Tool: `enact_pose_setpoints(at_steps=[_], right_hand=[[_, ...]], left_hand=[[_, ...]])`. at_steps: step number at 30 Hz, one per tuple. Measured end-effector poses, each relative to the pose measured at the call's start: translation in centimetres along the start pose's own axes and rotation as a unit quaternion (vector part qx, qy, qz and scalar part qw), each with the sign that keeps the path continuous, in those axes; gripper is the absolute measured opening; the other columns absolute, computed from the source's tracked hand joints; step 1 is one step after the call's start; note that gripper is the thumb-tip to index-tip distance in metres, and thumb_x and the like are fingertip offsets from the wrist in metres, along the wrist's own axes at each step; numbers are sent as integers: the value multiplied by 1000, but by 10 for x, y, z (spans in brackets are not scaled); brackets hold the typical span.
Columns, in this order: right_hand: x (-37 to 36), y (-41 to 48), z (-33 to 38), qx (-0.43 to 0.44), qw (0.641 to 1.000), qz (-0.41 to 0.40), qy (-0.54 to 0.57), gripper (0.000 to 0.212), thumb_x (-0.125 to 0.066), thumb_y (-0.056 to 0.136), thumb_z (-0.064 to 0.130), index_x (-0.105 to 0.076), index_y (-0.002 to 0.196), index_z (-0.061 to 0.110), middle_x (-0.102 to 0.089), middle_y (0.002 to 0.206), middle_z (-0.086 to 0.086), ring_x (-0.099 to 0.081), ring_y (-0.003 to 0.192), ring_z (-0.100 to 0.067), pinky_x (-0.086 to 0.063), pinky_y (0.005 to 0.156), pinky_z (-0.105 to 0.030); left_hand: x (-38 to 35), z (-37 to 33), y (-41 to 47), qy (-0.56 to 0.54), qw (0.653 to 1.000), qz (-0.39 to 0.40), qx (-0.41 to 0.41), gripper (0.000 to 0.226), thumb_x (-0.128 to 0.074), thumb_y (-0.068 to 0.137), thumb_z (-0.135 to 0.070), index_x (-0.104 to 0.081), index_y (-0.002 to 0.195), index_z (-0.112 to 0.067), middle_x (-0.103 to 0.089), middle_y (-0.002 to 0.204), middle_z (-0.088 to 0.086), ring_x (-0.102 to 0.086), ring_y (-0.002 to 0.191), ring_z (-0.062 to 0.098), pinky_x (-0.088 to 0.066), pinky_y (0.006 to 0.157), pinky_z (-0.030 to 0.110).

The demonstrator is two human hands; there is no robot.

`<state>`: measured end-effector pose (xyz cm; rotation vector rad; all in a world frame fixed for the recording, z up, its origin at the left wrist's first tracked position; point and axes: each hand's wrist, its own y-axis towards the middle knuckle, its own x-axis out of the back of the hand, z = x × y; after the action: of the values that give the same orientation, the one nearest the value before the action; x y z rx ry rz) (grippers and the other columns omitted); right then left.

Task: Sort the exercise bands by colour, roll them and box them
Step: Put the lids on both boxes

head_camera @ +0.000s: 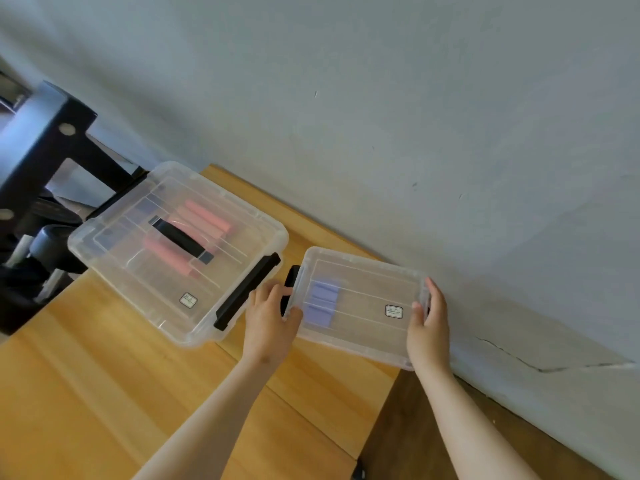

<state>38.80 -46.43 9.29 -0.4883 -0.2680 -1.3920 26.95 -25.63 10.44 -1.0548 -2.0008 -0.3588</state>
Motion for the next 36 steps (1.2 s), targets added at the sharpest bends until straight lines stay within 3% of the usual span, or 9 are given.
enact_pose_setpoints(at_steps=[4, 9, 12, 15, 18, 22, 26, 30, 36], right_hand=[[-2, -11, -2, -4, 999, 43, 19, 44, -40, 103, 9, -38, 144, 25, -39, 150, 3, -36, 138, -15, -36, 98, -23], [-4, -17, -7, -23, 999, -24, -31, 54, -60, 95, 22, -39, 144, 20, -45, 146, -7, -38, 137, -26, -39, 108, -46], [2, -21, -9, -189, 982, -15, 17, 85, -67, 85, 48, -25, 151, 15, -37, 152, -11, -38, 138, -31, -38, 107, -47], [2, -21, -12, -303, 951, 43, 47, 85, -64, 77, 66, -45, 138, 9, -56, 134, -14, -56, 117, -33, -49, 92, -44], [0, -19, -12, -262, 964, 27, 36, 63, -63, 82, 61, -58, 108, 4, -67, 101, -11, -61, 85, -24, -47, 64, -34], [3, -22, -4, -174, 984, -3, -44, 57, -60, 87, 56, -52, 104, 3, -59, 85, -6, -54, 72, -21, -40, 58, -34], [1, -23, 2, -109, 990, 1, -87, 47, -54, 93, 48, -47, 107, 4, -61, 95, -11, -54, 73, -24, -37, 50, -28], [-6, -23, 7, -106, 990, 5, -88, 45, -47, 98, 41, -45, 119, 1, -61, 103, -17, -58, 81, -32, -39, 51, -30], [-8, -23, 7, -84, 990, 18, -110, 48, -40, 102, 35, -41, 138, 3, -61, 124, -23, -60, 108, -40, -38, 68, -31]], left_hand=[[8, 9, -25, -153, 984, 5, 86, 19, -58, 95, -19, -58, 114, -19, -35, 137, -13, -30, 127, 4, -30, 90, 9], [12, 20, -36, -281, 946, 34, 156, 24, -62, 93, -16, -52, 115, -19, -50, 128, -7, -47, 119, 7, -36, 90, 23], [15, 22, -36, -368, 897, 45, 241, 59, -68, 90, -21, -36, 139, -21, -46, 131, -1, -45, 120, 16, -34, 94, 31], [12, 25, -37, -371, 896, 22, 241, 70, -72, 87, -22, -35, 147, -20, -44, 133, -2, -43, 118, 13, -35, 95, 29], [10, 26, -36, -337, 920, -1, 199, 59, -69, 88, -15, -45, 142, -15, -50, 126, -7, -49, 112, 11, -41, 99, 29], [10, 21, -38, -278, 952, 2, 128, 40, -62, 93, -13, -57, 132, -18, -54, 117, -4, -54, 110, 13, -47, 101, 34], [8, 16, -46, -236, 968, -3, 85, 39, -50, 100, -12, -51, 137, -21, -62, 113, -14, -59, 102, -2, -46, 83, 12], [2, 9, -49, -188, 979, -18, 81, 31, -42, 103, -10, -51, 132, -15, -56, 73, -14, -49, 54, -4, -36, 49, 10], [0, 6, -49, -157, 984, -11, 82, 43, -38, 103, -11, -39, 145, -18, -62, 89, -13, -53, 61, -8, -38, 52, 8]])
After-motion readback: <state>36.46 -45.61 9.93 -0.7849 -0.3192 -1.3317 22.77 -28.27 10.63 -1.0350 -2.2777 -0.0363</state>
